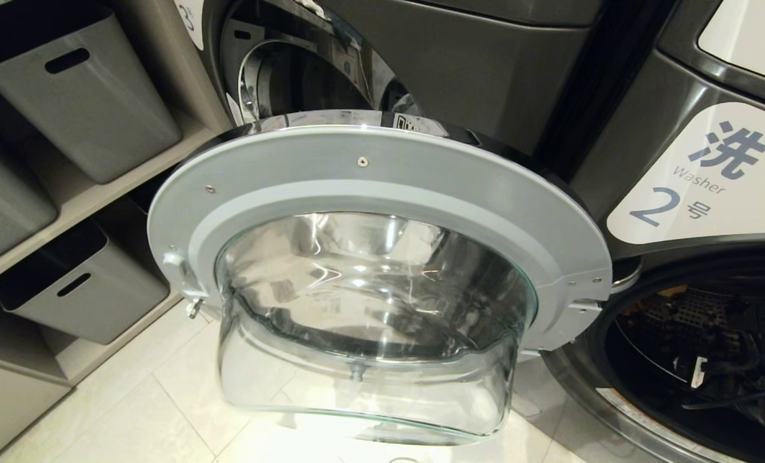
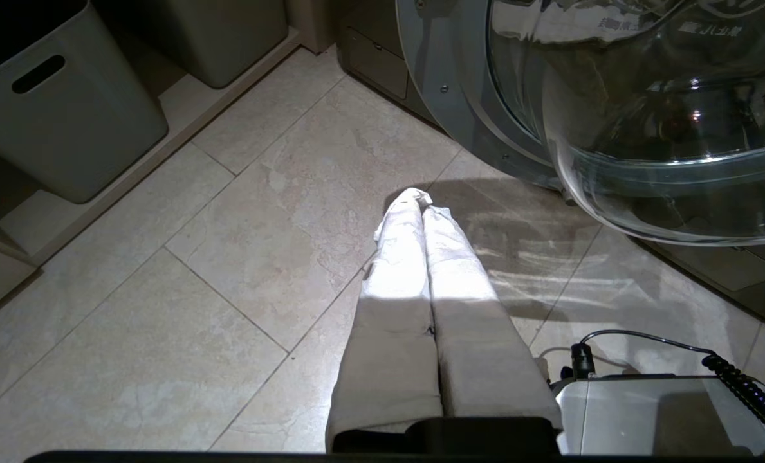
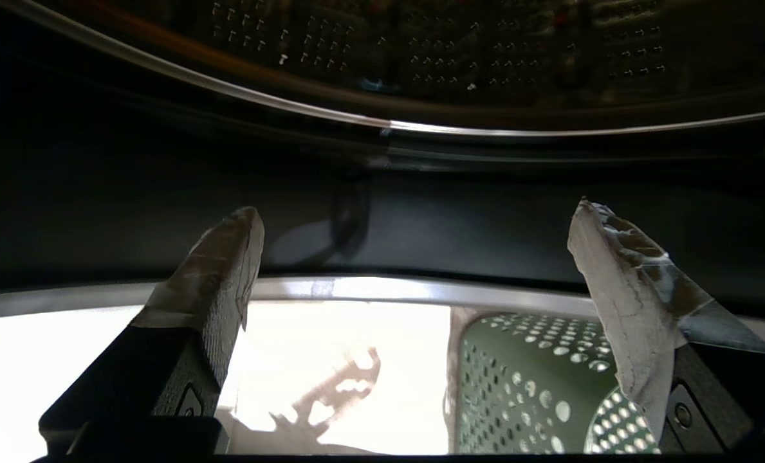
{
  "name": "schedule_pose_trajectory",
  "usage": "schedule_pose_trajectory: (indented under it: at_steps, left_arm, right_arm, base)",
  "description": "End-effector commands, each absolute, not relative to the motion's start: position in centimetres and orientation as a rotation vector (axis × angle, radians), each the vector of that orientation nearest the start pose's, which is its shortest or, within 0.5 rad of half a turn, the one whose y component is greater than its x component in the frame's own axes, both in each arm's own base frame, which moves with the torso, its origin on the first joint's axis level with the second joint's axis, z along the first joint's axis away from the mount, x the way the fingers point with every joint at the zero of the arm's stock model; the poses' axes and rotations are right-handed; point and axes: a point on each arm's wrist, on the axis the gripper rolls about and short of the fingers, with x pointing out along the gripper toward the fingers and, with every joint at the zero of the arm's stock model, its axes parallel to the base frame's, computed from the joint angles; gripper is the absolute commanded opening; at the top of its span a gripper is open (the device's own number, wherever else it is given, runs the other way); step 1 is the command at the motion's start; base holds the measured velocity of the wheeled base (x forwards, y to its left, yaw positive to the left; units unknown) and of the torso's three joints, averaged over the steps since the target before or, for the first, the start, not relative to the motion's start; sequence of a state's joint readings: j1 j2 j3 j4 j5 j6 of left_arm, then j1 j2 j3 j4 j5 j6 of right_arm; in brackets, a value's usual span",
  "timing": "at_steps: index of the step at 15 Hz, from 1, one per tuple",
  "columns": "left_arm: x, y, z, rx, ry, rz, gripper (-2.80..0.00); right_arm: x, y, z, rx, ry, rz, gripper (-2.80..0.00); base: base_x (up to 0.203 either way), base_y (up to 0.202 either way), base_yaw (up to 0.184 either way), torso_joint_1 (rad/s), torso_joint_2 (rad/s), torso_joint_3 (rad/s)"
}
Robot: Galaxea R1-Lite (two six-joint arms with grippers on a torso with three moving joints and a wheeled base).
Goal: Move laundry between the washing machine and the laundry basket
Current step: Pick a cloth and place it into the basket
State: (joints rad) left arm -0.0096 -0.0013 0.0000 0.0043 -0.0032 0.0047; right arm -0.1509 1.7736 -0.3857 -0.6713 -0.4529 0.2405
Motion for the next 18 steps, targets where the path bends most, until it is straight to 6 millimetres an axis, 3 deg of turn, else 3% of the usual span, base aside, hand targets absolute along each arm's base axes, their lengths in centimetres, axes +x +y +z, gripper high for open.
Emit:
schedule_pose_trajectory:
  at_steps: [1, 8, 10, 15, 18]
  left_arm:
    - [-2.3, 0.0, 7.5, 0.005, 0.005, -0.012, -2.80]
    - [-2.3, 0.0, 7.5, 0.005, 0.005, -0.012, -2.80]
    - [-2.3, 0.0, 7.5, 0.005, 0.005, -0.012, -2.80]
    - [-2.3, 0.0, 7.5, 0.005, 0.005, -0.012, -2.80]
    - [-2.3, 0.0, 7.5, 0.005, 0.005, -0.012, -2.80]
  right_arm:
    - [23.8, -4.6, 6.4, 0.091, 0.674, -0.656, 0.00]
    - [22.7, -4.2, 6.1, -0.004, 0.729, -0.604, 0.00]
    - [22.4, -3.9, 7.0, 0.005, 0.690, -0.574, 0.00]
    - [18.4, -2.7, 7.3, -0.075, 0.726, -0.380, 0.00]
    - [17.4, -2.4, 7.3, -0.109, 0.735, -0.353, 0.00]
  base:
    - [0.000, 0.000, 0.000, 0.000, 0.00, 0.000]
    - [0.000, 0.000, 0.000, 0.000, 0.00, 0.000]
    - [0.000, 0.000, 0.000, 0.000, 0.00, 0.000]
    - [0.000, 0.000, 0.000, 0.000, 0.00, 0.000]
    - [0.000, 0.000, 0.000, 0.000, 0.00, 0.000]
